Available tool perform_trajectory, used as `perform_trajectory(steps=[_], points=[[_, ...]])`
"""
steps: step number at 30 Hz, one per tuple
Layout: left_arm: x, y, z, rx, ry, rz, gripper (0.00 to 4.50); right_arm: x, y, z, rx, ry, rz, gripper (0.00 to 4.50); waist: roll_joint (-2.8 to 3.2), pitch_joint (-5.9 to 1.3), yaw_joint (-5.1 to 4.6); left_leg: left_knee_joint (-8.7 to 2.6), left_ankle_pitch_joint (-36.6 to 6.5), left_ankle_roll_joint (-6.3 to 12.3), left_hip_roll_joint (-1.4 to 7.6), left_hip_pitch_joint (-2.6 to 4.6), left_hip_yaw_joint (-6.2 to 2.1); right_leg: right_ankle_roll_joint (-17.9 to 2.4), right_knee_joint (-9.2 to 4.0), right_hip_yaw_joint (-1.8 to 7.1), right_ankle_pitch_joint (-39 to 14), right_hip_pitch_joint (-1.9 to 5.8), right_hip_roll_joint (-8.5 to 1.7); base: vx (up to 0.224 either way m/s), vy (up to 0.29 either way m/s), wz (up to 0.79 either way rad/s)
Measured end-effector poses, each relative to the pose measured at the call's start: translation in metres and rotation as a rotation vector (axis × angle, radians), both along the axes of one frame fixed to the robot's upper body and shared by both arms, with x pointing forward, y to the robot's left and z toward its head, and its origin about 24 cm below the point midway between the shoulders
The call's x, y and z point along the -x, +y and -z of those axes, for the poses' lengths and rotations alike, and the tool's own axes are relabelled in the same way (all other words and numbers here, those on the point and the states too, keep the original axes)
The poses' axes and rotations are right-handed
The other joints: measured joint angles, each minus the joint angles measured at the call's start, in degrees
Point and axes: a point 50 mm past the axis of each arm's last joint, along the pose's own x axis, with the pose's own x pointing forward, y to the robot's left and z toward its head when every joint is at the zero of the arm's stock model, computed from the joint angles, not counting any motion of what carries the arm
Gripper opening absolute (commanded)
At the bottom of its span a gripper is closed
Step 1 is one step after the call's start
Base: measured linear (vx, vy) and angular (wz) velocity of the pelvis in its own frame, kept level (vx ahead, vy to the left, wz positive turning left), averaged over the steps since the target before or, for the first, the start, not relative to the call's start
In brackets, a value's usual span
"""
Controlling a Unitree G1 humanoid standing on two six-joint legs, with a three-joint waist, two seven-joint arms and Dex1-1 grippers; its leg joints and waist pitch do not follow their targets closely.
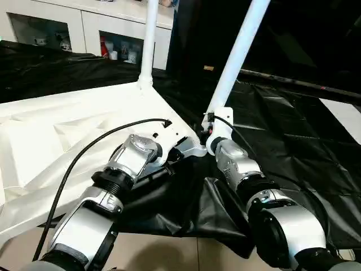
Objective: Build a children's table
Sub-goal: Insert table leg to table base
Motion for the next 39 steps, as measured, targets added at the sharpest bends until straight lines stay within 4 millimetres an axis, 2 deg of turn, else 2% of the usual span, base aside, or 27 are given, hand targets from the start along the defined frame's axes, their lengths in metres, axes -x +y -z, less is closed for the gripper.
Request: perform_trajectory(steps=[2,3,4,7,9,11,13,14,17,19,21,24,26,28,29,32,39], points=[[0.000,0.000,0.000,-0.001,0.000,0.003,0.00,-0.001,0.000,-0.002,-0.002,-0.006,-0.006,1.91,0.01,0.00,0.00,-0.02,0.00,0.00,-0.02,0.00,-0.02,0.00,0.00,0.00,0.00,-0.02,0.00,0.000,0.000,0.00],[0.000,0.000,0.000,-0.001,0.001,0.005,0.00,-0.001,0.000,-0.002,-0.003,-0.007,-0.011,2.47,0.01,0.00,-0.01,-0.04,0.00,0.00,-0.03,0.00,-0.04,0.00,0.00,0.00,0.00,-0.03,0.00,0.000,0.000,0.00],[0.000,0.001,0.000,-0.001,0.001,0.006,0.00,-0.001,0.000,-0.003,-0.003,-0.009,-0.016,2.61,0.03,0.01,-0.01,-0.05,0.00,0.01,-0.04,0.00,-0.07,0.00,-0.03,0.00,0.00,-0.04,0.00,0.000,0.000,0.00],[-0.001,0.001,-0.001,-0.001,-0.002,0.011,0.00,0.001,0.001,0.002,0.037,0.007,-0.043,2.67,0.08,0.05,-0.02,-0.09,0.00,0.01,-0.08,-0.06,-0.15,0.01,-0.10,-0.04,0.00,-0.10,0.00,0.000,0.000,0.00],[-0.001,0.001,-0.002,-0.001,-0.002,0.013,0.00,0.000,0.001,0.001,0.040,0.006,-0.046,3.05,0.11,0.07,-0.02,-0.12,0.00,0.01,-0.11,-0.07,-0.17,0.01,-0.13,-0.03,0.00,-0.11,0.00,0.000,0.000,0.00],[-0.001,0.001,-0.002,0.000,-0.002,0.016,0.00,0.002,0.001,0.004,0.053,0.015,-0.056,3.10,0.12,0.08,-0.02,-0.12,0.00,0.01,-0.14,-0.07,-0.21,0.01,-0.13,-0.03,0.00,-0.12,0.00,0.000,0.000,0.00],[-0.001,0.002,-0.002,0.001,-0.004,0.020,0.00,0.002,0.001,0.004,0.061,0.015,-0.072,3.41,0.19,0.13,-0.04,-0.14,-0.01,0.01,-0.18,-0.12,-0.26,0.01,-0.13,-0.03,0.00,-0.20,0.00,0.000,0.000,0.00],[-0.001,0.002,-0.003,0.001,-0.006,0.023,0.00,0.002,0.001,0.004,0.060,0.013,-0.078,3.41,0.20,0.13,-0.04,-0.15,-0.01,0.01,-0.19,-0.17,-0.29,0.01,-0.13,-0.03,0.00,-0.26,0.00,0.000,0.000,0.00],[-0.001,0.003,-0.004,0.002,-0.014,0.028,0.00,0.001,0.002,0.002,0.059,0.003,-0.102,3.63,0.20,0.13,-0.09,-0.18,0.00,0.01,-0.22,-0.47,-0.33,0.01,-0.13,-0.03,0.00,-0.57,0.00,0.000,0.000,0.00],[-0.002,0.005,-0.006,0.002,-0.022,0.035,0.00,0.000,0.000,0.001,0.048,-0.011,-0.134,3.90,0.19,0.12,-0.20,-0.18,0.00,0.01,-0.22,-0.89,-0.32,0.00,-0.11,-0.03,0.01,-0.79,0.00,0.000,0.000,0.00],[-0.002,0.005,-0.008,0.005,-0.029,0.041,0.00,0.000,-0.003,-0.002,0.035,-0.026,-0.165,3.99,0.21,0.14,-0.23,-0.15,0.02,0.01,-0.22,-1.28,-0.24,0.01,-0.11,0.03,0.40,-0.94,-0.01,0.000,0.000,0.00],[-0.002,0.006,-0.010,0.014,-0.034,0.052,0.00,0.001,-0.006,0.000,0.012,-0.029,-0.197,4.29,0.46,0.32,-0.28,-0.02,0.03,0.01,-0.21,-1.36,0.19,0.22,-0.01,0.26,1.59,-1.03,-0.02,0.000,0.000,0.00],[-0.002,0.007,-0.012,0.026,-0.046,0.060,0.00,0.001,-0.009,-0.002,-0.018,-0.041,-0.219,4.41,0.69,0.48,-0.13,-0.07,0.03,0.01,-0.11,-1.37,0.22,0.25,0.13,0.19,1.62,-1.06,0.02,0.000,0.000,0.00],[-0.003,0.007,-0.015,0.037,-0.062,0.072,0.00,0.001,-0.011,-0.003,-0.034,-0.052,-0.232,4.47,1.43,0.91,0.04,-0.18,0.03,0.01,-0.05,-1.54,0.33,0.21,0.13,0.15,1.76,-1.20,0.02,0.000,0.000,0.00],[-0.002,0.007,-0.016,0.040,-0.068,0.076,0.00,0.001,-0.013,-0.003,-0.037,-0.054,-0.236,4.47,1.56,0.90,0.13,-0.19,0.03,0.01,0.02,-1.83,0.38,0.19,0.17,0.15,1.90,-1.40,0.03,0.000,0.000,0.00],[-0.002,0.006,-0.018,0.049,-0.079,0.089,0.00,0.003,-0.019,-0.003,-0.053,-0.075,-0.258,4.47,1.66,0.93,0.42,-0.19,0.51,0.14,0.45,-2.05,1.03,-0.16,0.44,0.07,2.00,-1.67,0.15,0.000,0.000,0.00],[0.000,0.009,-0.020,0.057,-0.102,0.096,0.00,0.018,-0.040,-0.002,-0.094,-0.114,-0.279,4.47,1.70,0.96,0.37,-0.07,1.34,0.58,0.43,-2.32,1.24,0.03,0.12,0.25,2.12,-1.72,0.02,0.000,0.000,0.00]])
